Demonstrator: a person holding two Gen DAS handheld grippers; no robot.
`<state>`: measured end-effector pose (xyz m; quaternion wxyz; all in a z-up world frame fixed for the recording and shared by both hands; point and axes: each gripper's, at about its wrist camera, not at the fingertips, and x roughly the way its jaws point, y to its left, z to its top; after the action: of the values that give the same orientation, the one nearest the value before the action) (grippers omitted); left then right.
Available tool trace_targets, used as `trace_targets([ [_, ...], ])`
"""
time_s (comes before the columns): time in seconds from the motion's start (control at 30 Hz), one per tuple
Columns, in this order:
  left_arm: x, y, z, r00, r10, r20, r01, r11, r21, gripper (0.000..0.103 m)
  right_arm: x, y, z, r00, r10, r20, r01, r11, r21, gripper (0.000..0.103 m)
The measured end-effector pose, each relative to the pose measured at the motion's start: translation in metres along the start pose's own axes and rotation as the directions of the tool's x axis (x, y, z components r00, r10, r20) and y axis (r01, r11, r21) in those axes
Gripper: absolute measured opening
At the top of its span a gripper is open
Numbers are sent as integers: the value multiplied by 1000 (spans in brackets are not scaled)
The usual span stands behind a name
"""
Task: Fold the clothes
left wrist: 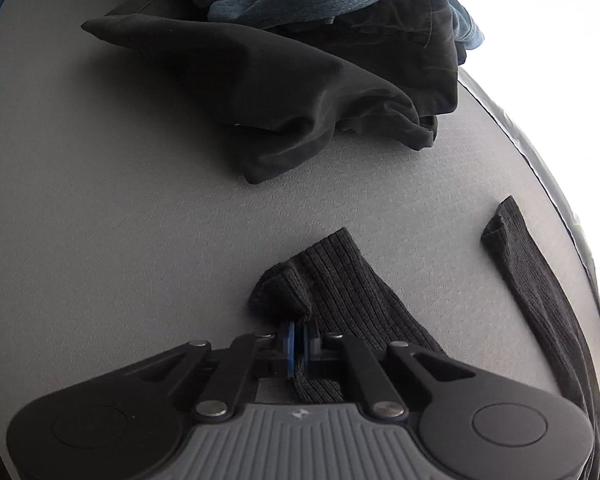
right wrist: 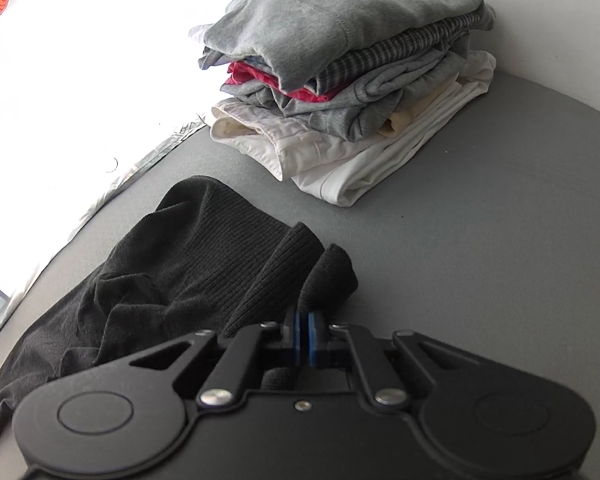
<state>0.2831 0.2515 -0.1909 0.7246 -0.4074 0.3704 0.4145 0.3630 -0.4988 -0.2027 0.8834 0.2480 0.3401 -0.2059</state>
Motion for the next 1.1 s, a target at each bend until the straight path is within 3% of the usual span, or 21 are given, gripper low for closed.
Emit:
trace_targets([
  [0.13,-23,-2,13,997,-37,60,35,999,28,1,-29,6,15,996,45,78,-43,999,-26,4],
  [0.27,-54,-3,11,992,-63,107,50,992,120,2,-61,19,18,986,41,162,-10,983,-184,4],
  [0.33,-68,0,8,991,-58,121,39,987,153,2,-77,18,17,982,35,183,4,978,-208,4],
  [0.47,-64,20,-6,995,12,97,-30,981,194,2,-88,-4,8,985,-13,171,45,983,-181,4],
  [0.6,-43,45,-24,999,35,36,-42,973,228,9,-58,-23,-18,988,-140,62,151,962,-227,5],
  [0.7,-40,52,-33,999,26,40,-36,961,276,16,-37,-28,-36,972,-236,2,226,928,-295,17],
  [0.77,-42,52,-34,999,0,34,-10,957,291,27,-34,-29,-43,967,-255,2,245,924,-294,33],
  [0.83,-39,52,-35,1000,-21,15,16,954,298,43,-36,-32,-44,972,-235,-1,228,940,-253,42],
  [0.87,-37,51,-37,1000,-24,13,19,951,309,44,-34,-33,-44,972,-234,-10,225,945,-239,45],
  [0.97,-34,37,-50,998,33,51,-52,897,440,45,-24,-36,-46,965,-260,-45,244,945,-218,45],
  [1.07,-33,21,-65,990,93,107,-138,809,571,46,-24,-40,-49,963,-266,-46,253,949,-186,51],
  [1.1,-34,17,-70,982,127,143,-188,774,605,54,-24,-41,-49,963,-265,-46,253,950,-181,52],
])
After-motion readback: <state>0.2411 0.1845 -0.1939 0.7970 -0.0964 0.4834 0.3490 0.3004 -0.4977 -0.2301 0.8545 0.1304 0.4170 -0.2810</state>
